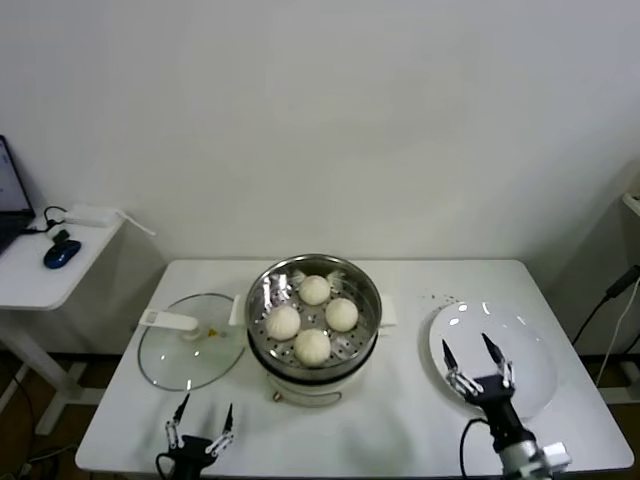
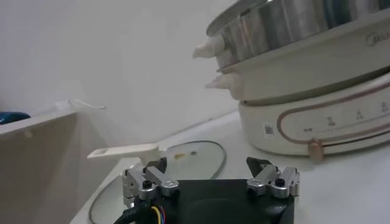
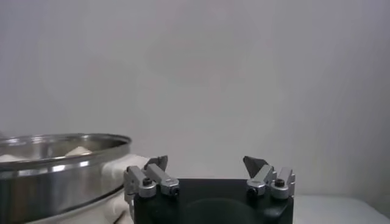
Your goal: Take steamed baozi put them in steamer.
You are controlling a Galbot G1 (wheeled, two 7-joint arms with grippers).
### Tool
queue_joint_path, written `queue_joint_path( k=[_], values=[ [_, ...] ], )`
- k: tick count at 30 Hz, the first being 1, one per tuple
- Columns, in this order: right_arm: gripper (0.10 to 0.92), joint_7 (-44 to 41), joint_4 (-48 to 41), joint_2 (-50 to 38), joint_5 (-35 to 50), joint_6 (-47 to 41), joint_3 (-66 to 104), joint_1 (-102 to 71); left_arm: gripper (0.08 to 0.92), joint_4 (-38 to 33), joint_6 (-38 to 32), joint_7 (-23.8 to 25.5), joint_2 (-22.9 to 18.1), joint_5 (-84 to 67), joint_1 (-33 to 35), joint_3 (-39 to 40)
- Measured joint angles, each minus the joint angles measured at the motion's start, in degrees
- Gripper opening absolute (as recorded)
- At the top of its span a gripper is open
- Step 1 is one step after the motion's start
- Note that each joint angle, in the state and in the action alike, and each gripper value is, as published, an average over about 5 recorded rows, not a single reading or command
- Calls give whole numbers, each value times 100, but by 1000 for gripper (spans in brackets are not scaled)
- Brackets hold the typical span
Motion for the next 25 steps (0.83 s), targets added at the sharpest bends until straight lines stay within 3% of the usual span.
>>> queue_joint_path(
  k=[11, 25],
  values=[
    [823, 159, -67, 1006, -375, 1075, 170, -619, 823, -137, -67, -45, -50, -79, 46, 17],
    [823, 292, -94, 1392, -544, 1517, 95, -848, 823, -260, -73, -36, -67, -124, 55, 15]
  ],
)
